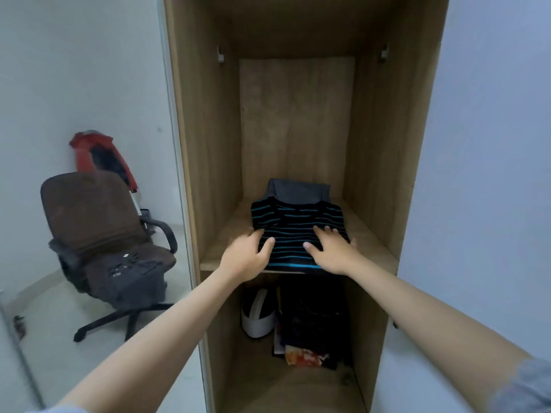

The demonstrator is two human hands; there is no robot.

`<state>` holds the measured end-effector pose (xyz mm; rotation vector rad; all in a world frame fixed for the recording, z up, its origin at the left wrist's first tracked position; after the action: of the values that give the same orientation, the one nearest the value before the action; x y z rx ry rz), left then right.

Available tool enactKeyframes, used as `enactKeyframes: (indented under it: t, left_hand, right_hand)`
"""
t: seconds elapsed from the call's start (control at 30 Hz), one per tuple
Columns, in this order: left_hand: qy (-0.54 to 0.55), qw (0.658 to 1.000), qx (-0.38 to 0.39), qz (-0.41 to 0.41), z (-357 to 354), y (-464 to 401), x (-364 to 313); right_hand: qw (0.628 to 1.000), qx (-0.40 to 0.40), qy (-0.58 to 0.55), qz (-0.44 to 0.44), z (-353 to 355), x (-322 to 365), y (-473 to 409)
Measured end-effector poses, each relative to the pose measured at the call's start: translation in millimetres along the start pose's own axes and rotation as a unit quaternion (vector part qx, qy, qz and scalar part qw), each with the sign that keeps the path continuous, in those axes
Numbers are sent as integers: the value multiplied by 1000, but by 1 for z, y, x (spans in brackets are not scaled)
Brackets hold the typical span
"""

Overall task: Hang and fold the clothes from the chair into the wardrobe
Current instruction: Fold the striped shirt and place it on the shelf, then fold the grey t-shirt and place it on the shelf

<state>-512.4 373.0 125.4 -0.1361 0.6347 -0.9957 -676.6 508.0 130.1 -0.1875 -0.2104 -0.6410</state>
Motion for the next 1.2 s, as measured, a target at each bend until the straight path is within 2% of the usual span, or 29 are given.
enactKeyframes:
  t: [0.17, 0.33, 0.47, 0.6, 0.73, 0.87, 1.03, 1.2]
  left_hand:
    - [-35, 997, -46, 43, 12, 80, 8]
    - [-42, 982, -93, 158, 50, 186, 74]
    - [-89, 954, -131, 256, 106, 292, 148]
    - [-112, 911, -154, 365, 168, 422, 210]
    - [-99, 851, -187, 481, 230, 578, 253]
    - [-77, 782, -213, 581, 281, 734, 274]
    - [-32, 690, -269, 671, 308, 889, 283]
    - [20, 594, -336, 731, 315, 989, 311]
  right_hand:
    - [997, -55, -24, 54, -24, 52, 43]
    - [987, -67, -65, 127, -66, 149, 86]
    - [968, -26, -100, 229, -111, 256, 131]
    - [932, 31, -132, 335, -161, 383, 202]
    - [867, 102, -183, 451, -211, 516, 304]
    - [806, 207, -212, 513, -263, 633, 424]
    - [732, 322, -211, 562, -316, 737, 557]
    - [672, 394, -175, 601, -381, 816, 639]
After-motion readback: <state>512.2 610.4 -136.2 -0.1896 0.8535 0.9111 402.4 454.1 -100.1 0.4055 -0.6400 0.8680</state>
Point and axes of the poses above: each hand's wrist, its own y-axis away from the middle knuckle, its own z-axis out of the back of the hand, x = y × z, the point moved 2 cm from there along -y, towards the middle knuckle, and after that the axes turned 2 degrees about x, right-handed, at the moved point
